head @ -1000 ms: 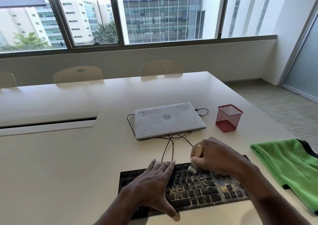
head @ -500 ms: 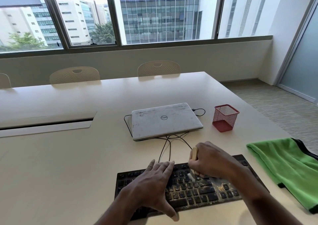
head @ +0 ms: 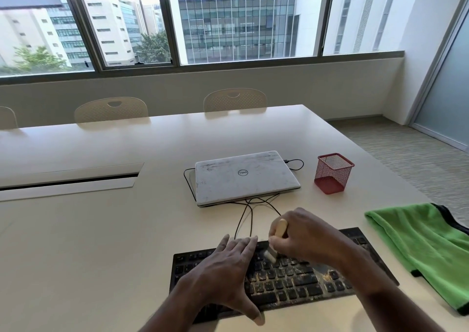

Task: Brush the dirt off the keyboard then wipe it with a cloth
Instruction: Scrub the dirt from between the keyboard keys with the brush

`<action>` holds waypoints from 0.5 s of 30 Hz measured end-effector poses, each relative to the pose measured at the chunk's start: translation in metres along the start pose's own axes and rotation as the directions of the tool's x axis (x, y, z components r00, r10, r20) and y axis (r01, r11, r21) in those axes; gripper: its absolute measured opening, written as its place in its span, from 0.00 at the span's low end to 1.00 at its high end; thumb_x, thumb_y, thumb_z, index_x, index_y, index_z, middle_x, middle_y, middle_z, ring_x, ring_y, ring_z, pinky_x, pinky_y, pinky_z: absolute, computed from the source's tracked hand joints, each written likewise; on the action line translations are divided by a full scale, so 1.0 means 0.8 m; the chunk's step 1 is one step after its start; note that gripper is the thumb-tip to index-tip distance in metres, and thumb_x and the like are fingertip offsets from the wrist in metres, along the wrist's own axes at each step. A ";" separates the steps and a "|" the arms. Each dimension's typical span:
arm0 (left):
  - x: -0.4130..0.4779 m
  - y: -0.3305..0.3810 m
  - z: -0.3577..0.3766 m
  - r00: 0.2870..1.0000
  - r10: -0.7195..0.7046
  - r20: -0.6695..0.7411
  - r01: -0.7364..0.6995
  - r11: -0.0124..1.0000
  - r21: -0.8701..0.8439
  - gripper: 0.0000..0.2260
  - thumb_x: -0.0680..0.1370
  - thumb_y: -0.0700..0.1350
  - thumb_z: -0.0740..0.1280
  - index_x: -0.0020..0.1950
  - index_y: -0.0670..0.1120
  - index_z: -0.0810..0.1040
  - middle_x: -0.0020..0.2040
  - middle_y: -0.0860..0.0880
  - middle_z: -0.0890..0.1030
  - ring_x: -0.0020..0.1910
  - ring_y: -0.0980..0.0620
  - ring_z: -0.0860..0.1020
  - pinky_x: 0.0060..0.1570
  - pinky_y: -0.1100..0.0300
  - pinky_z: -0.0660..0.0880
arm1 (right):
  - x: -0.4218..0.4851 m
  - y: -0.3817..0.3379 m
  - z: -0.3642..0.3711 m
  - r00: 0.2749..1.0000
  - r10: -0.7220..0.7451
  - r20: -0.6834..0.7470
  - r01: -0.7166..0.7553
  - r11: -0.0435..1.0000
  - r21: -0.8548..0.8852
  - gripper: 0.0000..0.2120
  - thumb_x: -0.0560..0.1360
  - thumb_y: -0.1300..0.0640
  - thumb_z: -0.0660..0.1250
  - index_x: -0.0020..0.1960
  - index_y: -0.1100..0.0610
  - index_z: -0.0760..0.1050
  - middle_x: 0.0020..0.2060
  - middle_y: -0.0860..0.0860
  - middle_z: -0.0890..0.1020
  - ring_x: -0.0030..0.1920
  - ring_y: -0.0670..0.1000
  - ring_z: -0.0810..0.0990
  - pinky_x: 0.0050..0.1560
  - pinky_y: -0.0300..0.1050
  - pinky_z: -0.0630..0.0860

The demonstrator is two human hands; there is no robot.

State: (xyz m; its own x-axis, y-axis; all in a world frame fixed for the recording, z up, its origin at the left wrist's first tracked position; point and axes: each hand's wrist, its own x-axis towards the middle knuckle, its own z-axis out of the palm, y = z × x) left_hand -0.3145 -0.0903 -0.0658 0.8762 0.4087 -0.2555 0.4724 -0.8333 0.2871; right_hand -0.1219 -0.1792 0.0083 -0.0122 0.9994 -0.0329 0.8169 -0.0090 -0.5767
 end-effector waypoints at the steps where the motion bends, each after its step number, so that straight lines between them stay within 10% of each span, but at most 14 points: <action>1: 0.001 -0.001 0.001 1.000 0.001 0.000 -0.001 1.000 0.004 0.65 0.66 0.71 0.75 0.82 0.45 0.34 0.84 0.46 0.42 0.81 0.51 0.40 0.73 0.59 0.27 | 0.002 0.000 0.001 1.000 -0.003 -0.029 0.002 1.000 -0.021 0.09 0.76 0.54 0.69 0.38 0.55 0.83 0.30 0.47 0.82 0.26 0.43 0.74 0.29 0.38 0.73; 7: 0.002 -0.001 0.001 1.000 0.003 0.008 -0.003 1.000 0.017 0.65 0.67 0.71 0.75 0.81 0.45 0.33 0.84 0.46 0.42 0.81 0.50 0.40 0.73 0.59 0.27 | 0.001 0.001 0.006 0.994 0.028 0.108 -0.022 0.999 -0.050 0.13 0.77 0.55 0.67 0.40 0.63 0.82 0.30 0.54 0.80 0.27 0.47 0.70 0.30 0.45 0.71; 15: 0.003 -0.004 0.003 1.000 0.016 -0.008 -0.015 0.999 0.041 0.66 0.65 0.73 0.74 0.82 0.44 0.34 0.84 0.46 0.43 0.82 0.51 0.41 0.78 0.54 0.31 | -0.003 0.002 -0.003 0.988 0.013 0.155 0.004 0.995 -0.105 0.09 0.77 0.53 0.69 0.37 0.49 0.79 0.32 0.46 0.81 0.29 0.42 0.74 0.32 0.38 0.73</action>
State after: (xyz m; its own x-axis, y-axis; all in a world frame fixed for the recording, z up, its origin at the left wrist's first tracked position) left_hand -0.3138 -0.0878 -0.0697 0.8842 0.3987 -0.2433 0.4547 -0.8538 0.2533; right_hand -0.1188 -0.1814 0.0095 -0.0911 0.9819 -0.1660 0.8727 -0.0016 -0.4882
